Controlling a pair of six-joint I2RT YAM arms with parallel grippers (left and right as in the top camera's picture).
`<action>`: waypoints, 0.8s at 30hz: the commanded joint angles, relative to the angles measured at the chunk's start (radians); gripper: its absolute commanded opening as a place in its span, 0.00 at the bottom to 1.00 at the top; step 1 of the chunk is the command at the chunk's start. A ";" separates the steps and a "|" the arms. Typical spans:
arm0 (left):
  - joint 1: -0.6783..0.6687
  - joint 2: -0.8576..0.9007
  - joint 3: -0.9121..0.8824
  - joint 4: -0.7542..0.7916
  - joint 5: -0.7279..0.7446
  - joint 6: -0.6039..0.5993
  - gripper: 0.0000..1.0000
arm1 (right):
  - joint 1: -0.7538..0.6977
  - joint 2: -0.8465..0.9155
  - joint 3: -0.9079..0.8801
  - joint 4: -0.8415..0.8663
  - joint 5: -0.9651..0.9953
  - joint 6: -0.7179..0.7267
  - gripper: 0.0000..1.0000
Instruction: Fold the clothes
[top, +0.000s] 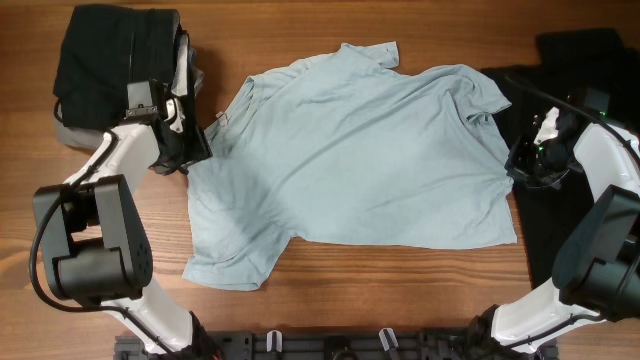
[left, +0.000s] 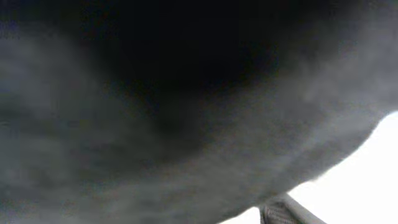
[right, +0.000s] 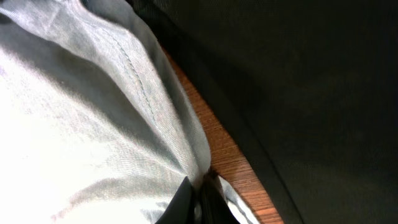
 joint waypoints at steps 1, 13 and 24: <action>0.006 0.024 -0.006 -0.047 0.058 0.037 0.53 | -0.002 -0.024 0.015 -0.002 0.022 0.017 0.04; 0.006 0.023 -0.006 -0.043 0.059 0.083 0.04 | -0.002 -0.026 0.015 -0.001 0.022 0.017 0.04; 0.010 -0.185 0.076 -0.115 0.035 -0.022 0.04 | -0.002 -0.181 0.020 -0.001 0.006 0.065 0.04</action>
